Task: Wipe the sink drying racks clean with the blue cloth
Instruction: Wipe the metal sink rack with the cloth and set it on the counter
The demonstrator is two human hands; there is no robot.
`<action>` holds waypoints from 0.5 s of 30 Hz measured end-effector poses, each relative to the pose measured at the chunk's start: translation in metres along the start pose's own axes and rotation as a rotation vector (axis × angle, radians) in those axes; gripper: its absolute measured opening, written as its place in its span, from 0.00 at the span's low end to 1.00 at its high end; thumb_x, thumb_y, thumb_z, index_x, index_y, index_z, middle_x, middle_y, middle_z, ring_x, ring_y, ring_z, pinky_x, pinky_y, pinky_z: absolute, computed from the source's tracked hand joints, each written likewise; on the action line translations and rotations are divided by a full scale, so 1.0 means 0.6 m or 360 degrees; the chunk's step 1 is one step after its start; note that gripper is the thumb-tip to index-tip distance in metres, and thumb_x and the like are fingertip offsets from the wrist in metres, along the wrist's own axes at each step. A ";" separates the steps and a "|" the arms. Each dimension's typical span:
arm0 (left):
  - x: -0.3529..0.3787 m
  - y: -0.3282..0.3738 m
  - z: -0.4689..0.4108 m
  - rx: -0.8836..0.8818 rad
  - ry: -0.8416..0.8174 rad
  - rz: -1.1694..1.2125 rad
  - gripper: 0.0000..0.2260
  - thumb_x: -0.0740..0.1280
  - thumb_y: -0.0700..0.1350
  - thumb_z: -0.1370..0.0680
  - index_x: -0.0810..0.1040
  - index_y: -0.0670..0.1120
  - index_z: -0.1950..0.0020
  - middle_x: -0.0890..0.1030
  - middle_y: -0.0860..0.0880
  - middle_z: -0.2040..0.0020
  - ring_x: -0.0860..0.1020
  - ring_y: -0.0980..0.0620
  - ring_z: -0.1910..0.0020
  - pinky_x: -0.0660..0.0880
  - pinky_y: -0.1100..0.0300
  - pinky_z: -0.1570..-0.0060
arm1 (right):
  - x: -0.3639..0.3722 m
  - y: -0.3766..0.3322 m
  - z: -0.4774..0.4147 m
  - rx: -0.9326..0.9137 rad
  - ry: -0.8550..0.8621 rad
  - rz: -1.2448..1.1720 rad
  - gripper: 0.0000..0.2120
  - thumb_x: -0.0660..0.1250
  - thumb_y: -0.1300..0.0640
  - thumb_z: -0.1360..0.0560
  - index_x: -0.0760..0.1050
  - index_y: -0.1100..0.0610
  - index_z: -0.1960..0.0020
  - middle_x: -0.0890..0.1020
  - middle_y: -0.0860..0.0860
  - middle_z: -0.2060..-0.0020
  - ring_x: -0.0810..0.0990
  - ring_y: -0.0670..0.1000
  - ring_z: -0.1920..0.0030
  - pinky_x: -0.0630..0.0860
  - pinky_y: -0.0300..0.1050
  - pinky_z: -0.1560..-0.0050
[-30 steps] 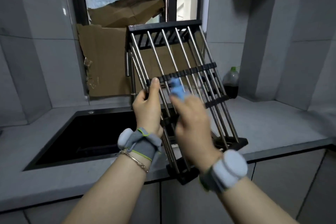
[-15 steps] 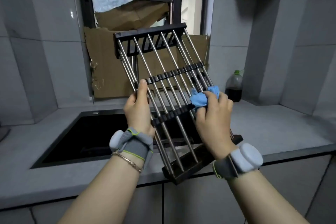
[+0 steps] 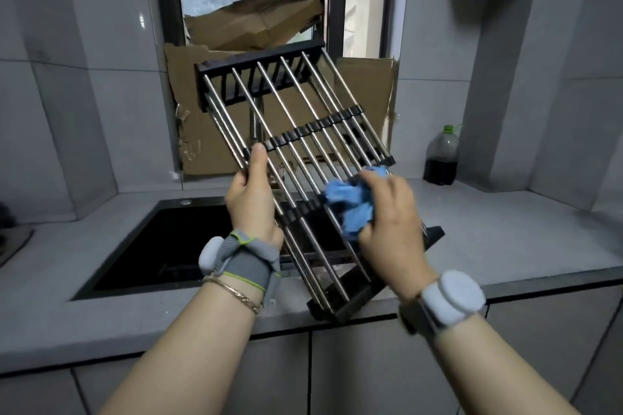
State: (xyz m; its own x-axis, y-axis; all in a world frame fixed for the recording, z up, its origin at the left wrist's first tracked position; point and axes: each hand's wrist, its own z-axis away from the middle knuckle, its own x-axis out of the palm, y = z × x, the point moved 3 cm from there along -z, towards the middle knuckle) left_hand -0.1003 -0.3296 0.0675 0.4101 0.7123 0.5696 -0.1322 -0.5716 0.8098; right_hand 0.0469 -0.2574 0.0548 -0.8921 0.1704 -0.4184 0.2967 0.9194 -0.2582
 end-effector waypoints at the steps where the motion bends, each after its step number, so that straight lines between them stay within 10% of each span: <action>1: -0.007 0.004 -0.005 0.0000 0.0025 -0.0004 0.29 0.69 0.69 0.44 0.78 0.49 0.55 0.79 0.49 0.53 0.77 0.49 0.50 0.75 0.41 0.45 | -0.008 0.024 -0.006 0.0154 -0.0006 0.0033 0.27 0.66 0.74 0.37 0.71 0.63 0.39 0.74 0.63 0.50 0.74 0.62 0.52 0.72 0.50 0.56; 5: -0.022 0.018 -0.020 0.0076 0.0061 -0.0038 0.21 0.68 0.65 0.32 0.76 0.51 0.50 0.77 0.53 0.51 0.76 0.54 0.51 0.73 0.46 0.40 | -0.026 0.106 -0.004 0.0616 -0.0078 0.0169 0.27 0.61 0.72 0.33 0.69 0.61 0.34 0.72 0.61 0.43 0.72 0.62 0.45 0.67 0.48 0.49; 15: -0.027 0.010 -0.009 0.0264 0.0223 0.0037 0.14 0.65 0.56 0.23 0.68 0.54 0.66 0.66 0.57 0.68 0.65 0.61 0.71 0.66 0.63 0.66 | 0.012 0.071 0.073 0.0821 -0.0044 -0.0289 0.24 0.66 0.64 0.27 0.68 0.61 0.31 0.68 0.54 0.38 0.70 0.48 0.45 0.62 0.32 0.45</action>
State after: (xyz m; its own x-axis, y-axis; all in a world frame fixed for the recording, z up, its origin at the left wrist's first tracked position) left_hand -0.1128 -0.3422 0.0642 0.2774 0.7413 0.6111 0.0151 -0.6394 0.7688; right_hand 0.0679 -0.2327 0.0028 -0.9374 0.0093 -0.3482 0.2735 0.6386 -0.7192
